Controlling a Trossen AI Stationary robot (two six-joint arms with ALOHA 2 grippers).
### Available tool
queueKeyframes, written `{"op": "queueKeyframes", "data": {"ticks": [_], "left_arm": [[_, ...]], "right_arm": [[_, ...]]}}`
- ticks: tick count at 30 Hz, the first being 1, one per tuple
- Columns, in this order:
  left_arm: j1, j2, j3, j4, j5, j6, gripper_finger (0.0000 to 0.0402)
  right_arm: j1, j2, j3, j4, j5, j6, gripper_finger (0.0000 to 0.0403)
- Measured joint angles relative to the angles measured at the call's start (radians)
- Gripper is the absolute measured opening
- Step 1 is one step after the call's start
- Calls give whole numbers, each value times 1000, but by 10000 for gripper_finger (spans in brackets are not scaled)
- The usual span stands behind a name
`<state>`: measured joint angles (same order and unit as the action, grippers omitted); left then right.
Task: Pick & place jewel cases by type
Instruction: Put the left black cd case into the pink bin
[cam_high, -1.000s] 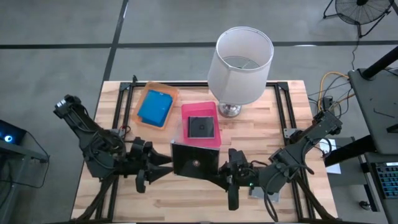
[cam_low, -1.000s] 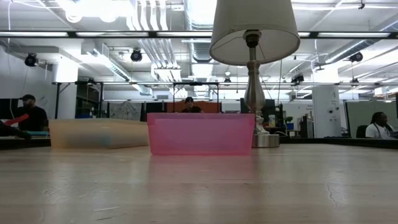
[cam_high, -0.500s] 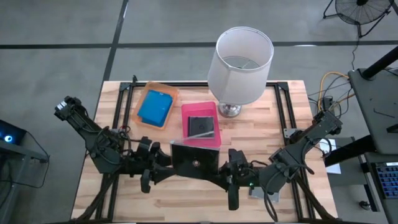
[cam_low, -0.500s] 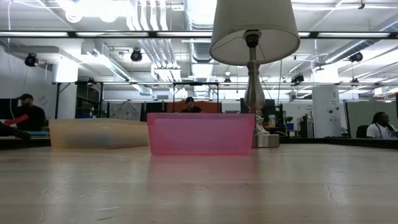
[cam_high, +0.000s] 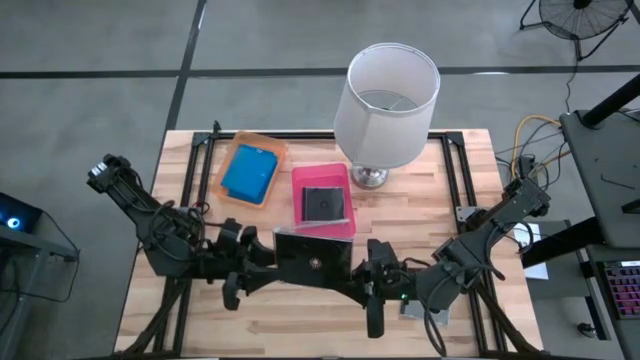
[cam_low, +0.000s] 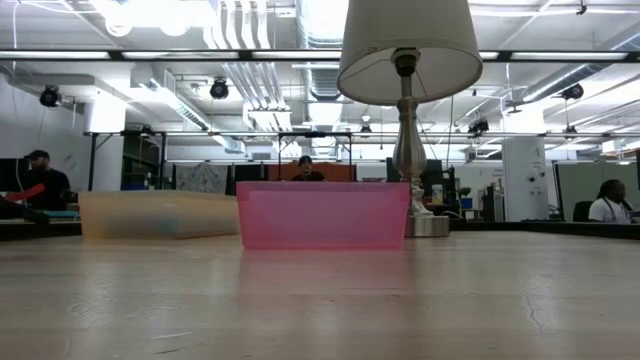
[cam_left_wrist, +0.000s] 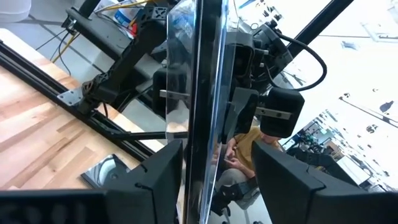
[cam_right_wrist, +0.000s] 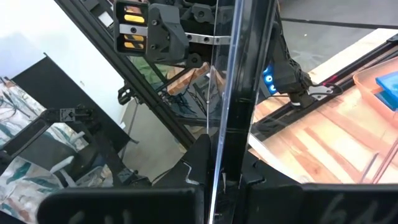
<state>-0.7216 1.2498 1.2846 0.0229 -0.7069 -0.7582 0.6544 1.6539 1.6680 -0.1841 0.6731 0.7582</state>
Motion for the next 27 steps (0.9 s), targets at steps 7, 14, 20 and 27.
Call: {"op": "queueKeyframes", "data": {"ticks": [7,14,20,27], "left_arm": [[-5,-8,-3,-16,18,-2,167],[-22,-11,-14,-24,21,-11,166],[-31,-20,-14,-59,22,-21,166],[-37,-29,-14,-86,22,-24,158]], "right_arm": [[0,0,0,-1,-2,0,12],[0,0,0,-2,-4,-2,12],[0,-5,0,-1,-3,-3,12],[0,-10,0,0,-3,-5,12]]}}
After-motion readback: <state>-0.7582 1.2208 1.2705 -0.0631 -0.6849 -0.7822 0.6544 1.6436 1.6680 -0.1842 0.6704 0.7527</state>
